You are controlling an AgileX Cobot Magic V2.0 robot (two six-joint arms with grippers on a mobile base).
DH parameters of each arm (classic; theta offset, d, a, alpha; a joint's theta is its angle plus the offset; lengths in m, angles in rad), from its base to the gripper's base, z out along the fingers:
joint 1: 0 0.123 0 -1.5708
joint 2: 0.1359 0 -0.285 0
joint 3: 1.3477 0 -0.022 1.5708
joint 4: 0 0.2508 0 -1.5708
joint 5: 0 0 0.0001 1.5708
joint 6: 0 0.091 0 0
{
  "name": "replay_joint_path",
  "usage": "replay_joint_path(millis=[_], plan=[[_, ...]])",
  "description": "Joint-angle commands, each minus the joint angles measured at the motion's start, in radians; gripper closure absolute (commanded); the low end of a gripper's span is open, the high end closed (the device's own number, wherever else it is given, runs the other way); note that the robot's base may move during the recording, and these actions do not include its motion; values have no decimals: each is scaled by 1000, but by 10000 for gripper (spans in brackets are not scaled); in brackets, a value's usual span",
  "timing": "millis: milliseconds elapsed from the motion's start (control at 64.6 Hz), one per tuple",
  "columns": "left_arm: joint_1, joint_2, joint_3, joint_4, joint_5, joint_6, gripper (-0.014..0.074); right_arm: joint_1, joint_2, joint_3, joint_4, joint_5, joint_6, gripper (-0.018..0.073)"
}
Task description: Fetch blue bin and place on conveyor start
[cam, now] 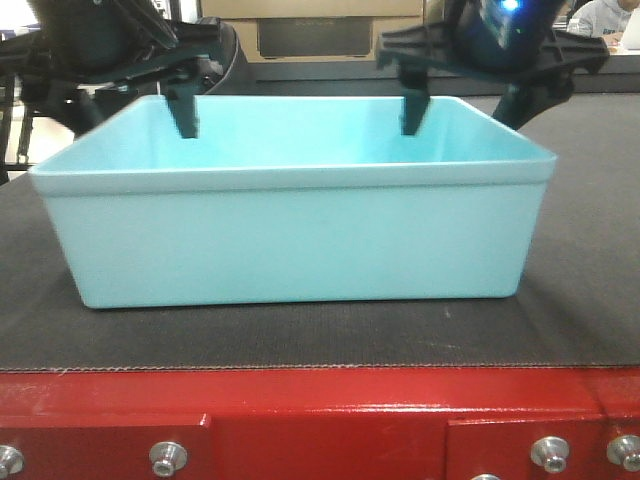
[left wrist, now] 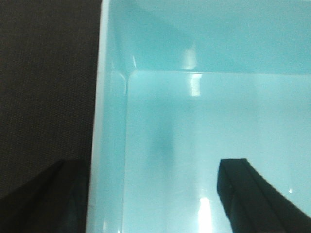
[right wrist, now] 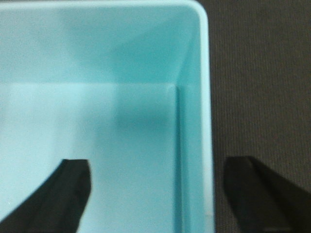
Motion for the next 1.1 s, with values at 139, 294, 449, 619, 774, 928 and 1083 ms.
replay_joint_path(millis=[139,294,449,619,774,928,1083], plan=[[15,-12,-8,17,18,-4,143,-31,-10,-34,-42,78,5,64],[15,-56,-8,9,18,-4,209,-29,-50,-44,-44,98,5,76],[15,-142,-8,5,25,-4,358,-26,-127,-44,-44,98,-28,238],[12,-231,-8,-13,25,48,654,-22,-220,-44,-44,98,-98,570],[12,-277,-6,-119,20,239,706,-20,-259,-35,-38,93,-191,719],[12,-327,42,-358,-76,523,706,-20,-331,74,-37,-53,-242,720],[12,-393,147,-472,-223,627,706,-20,-438,249,-37,-247,-242,720]])
